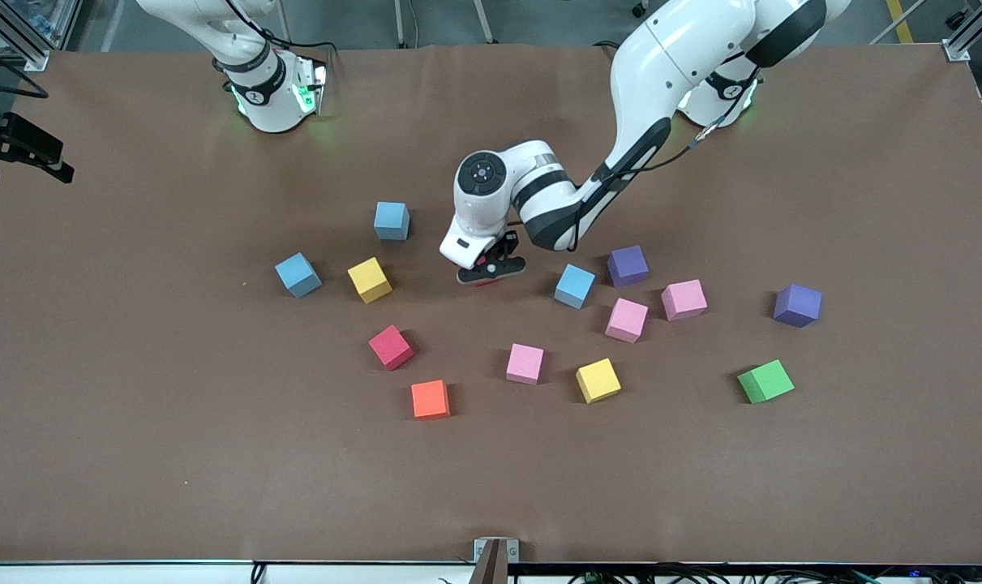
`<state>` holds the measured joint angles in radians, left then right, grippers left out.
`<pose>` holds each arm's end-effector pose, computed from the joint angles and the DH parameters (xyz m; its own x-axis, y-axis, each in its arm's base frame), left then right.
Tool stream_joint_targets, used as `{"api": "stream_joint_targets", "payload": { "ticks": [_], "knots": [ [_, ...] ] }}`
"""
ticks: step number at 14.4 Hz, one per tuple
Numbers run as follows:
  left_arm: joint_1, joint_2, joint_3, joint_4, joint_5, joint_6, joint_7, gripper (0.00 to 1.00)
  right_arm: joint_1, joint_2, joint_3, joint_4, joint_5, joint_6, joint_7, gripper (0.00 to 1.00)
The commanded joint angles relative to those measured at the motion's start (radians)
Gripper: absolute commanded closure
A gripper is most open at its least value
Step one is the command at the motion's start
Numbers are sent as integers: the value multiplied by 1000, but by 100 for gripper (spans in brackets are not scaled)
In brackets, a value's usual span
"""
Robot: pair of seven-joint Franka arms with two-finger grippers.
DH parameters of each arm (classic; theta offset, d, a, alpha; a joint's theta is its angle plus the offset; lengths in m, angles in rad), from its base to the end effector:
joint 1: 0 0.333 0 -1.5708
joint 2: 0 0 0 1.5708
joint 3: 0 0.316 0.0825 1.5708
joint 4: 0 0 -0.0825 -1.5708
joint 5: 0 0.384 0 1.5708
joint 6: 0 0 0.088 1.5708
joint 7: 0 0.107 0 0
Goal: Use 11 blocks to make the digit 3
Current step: 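Carry the red cube to the table middle and release it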
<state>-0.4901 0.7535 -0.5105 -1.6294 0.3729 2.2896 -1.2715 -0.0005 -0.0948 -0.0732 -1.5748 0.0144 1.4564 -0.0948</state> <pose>0.4162 -0.5494 0.2215 0.9885 0.1428 -0.0490 0.1448 -0.9886 0.0408 0.5113 -0.0382 0.6632 0.9995 0.0232 -0.0217 0.0227 -0.9995 -0.0234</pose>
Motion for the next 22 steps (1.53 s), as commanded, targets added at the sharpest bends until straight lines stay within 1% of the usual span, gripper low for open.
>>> {"api": "stream_joint_targets", "payload": {
  "ticks": [1,2,4,5,7,8,9,11,13,14,16,17,18,19,20,21,22],
  "knots": [
    [10,-107,-23,-130,17,-7,79,70,-12,3,-3,4,-4,7,-8,0],
    [10,-115,-26,-148,18,-7,105,70,-19,18,-8,6,-4,12,-8,0],
    [10,-115,-62,-181,18,-4,141,70,-24,69,-8,18,-5,27,-9,0],
    [10,-118,-66,-196,18,-4,142,70,-27,104,-8,19,-7,60,-14,0],
    [10,-118,-86,-216,24,10,147,68,-32,124,-13,19,-10,108,-16,0],
    [11,-117,-86,-227,27,46,149,67,-33,135,-13,18,-22,131,-16,0],
    [12,-117,-86,-248,27,85,149,67,-32,176,-13,19,-45,151,-16,0],
    [16,-114,-83,-251,40,93,150,66,-33,216,-13,21,-57,162,-16,0],
    [45,-114,-83,-251,46,93,147,64,-35,227,-13,16,-73,194,-14,0],
    [65,-115,-83,-253,46,91,142,64,-35,230,-13,4,-61,196,0,0],
    [65,-111,-83,-254,46,88,135,64,-27,233,-13,-5,-57,197,6,0],
    [65,-105,-83,-254,46,90,135,64,-29,233,-11,-23,-36,199,33,0],
    [65,-103,-83,-253,46,91,133,61,-29,233,-13,-36,-1,200,79,0],
    [65,-99,-83,-253,46,91,130,51,-29,233,-13,-50,30,205,134,0],
    [65,-95,-83,-251,44,91,124,23,-24,233,-11,-57,38,209,167,0],
    [65,-95,-83,-251,44,91,106,0,-21,233,-11,-71,38,217,184,0],
    [65,-97,-83,-250,44,90,86,0,-19,231,-10,-83,39,223,191,0]
  ]
}}
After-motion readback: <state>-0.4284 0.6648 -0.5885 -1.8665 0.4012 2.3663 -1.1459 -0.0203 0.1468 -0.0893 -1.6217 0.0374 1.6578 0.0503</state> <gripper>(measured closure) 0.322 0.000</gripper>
